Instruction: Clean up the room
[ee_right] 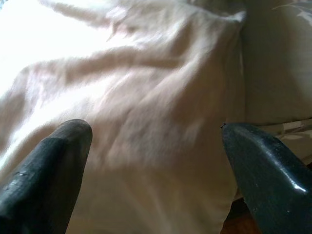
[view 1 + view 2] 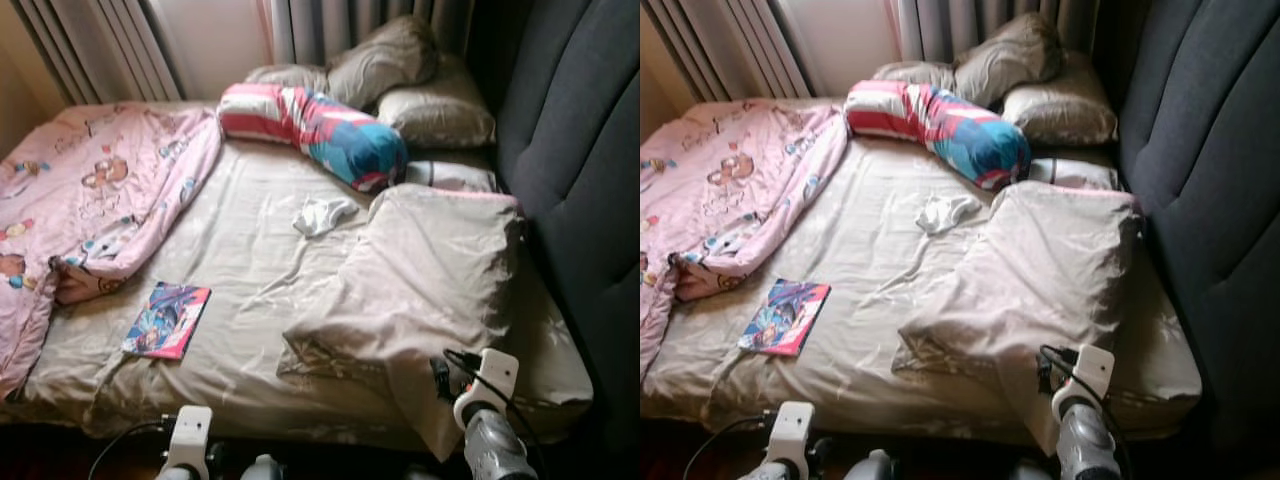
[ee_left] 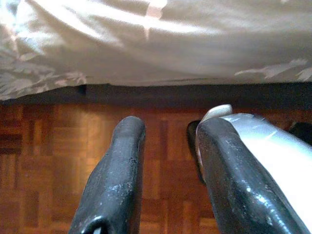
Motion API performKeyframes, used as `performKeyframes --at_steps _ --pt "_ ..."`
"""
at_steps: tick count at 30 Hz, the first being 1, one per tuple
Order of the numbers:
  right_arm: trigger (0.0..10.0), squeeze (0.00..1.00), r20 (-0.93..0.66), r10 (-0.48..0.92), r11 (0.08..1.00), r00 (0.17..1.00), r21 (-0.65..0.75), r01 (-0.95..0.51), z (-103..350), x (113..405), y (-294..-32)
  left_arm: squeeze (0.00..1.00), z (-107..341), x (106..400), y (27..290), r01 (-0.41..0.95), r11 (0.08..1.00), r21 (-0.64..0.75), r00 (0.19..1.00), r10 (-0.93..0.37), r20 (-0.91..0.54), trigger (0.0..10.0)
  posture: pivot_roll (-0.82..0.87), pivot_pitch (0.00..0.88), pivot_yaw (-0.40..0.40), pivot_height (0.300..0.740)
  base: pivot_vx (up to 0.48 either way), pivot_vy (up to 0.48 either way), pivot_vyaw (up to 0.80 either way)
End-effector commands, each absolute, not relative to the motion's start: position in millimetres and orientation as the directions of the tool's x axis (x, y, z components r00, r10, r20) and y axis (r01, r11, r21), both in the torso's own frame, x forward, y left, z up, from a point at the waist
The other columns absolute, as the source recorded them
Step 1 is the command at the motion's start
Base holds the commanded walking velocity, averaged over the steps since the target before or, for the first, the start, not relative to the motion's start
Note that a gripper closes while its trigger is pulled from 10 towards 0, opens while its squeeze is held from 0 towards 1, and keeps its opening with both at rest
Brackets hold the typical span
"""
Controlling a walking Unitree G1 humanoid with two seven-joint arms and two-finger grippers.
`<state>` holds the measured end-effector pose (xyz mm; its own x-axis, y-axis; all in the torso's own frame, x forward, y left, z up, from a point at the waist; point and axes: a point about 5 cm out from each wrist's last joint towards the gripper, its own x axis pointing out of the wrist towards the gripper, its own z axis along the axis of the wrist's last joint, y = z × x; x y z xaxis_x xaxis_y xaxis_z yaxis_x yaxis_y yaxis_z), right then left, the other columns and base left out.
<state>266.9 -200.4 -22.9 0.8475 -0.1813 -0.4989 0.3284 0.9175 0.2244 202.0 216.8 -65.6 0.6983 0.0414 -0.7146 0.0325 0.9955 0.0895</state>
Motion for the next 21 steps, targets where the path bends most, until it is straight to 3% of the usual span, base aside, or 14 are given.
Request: performKeyframes --at_steps 1,15,21 --pt "10.0 0.00 -0.483 -0.182 0.914 0.857 0.239 0.328 -18.3 272.3 -199.7 0.00 -64.3 199.8 224.6 0.050 0.992 0.118 0.702 0.049 -0.710 10.0 -0.01 0.109 0.102 0.656 0.000 0.000 0.00" --pt "10.0 0.00 -0.478 -0.186 0.933 0.858 0.187 0.307 -5.0 287.1 -211.7 0.00 -36.9 236.6 220.3 0.072 0.991 0.110 0.831 0.002 -0.556 10.0 0.04 0.169 0.118 0.656 0.000 0.000 0.00" --pt "10.0 0.00 -0.508 -0.192 0.925 0.840 0.192 0.328 -7.7 285.0 -214.3 0.00 -34.9 235.2 224.1 0.085 0.990 0.113 0.844 -0.012 -0.537 10.0 0.07 0.182 0.131 0.656 0.000 0.000 0.00"
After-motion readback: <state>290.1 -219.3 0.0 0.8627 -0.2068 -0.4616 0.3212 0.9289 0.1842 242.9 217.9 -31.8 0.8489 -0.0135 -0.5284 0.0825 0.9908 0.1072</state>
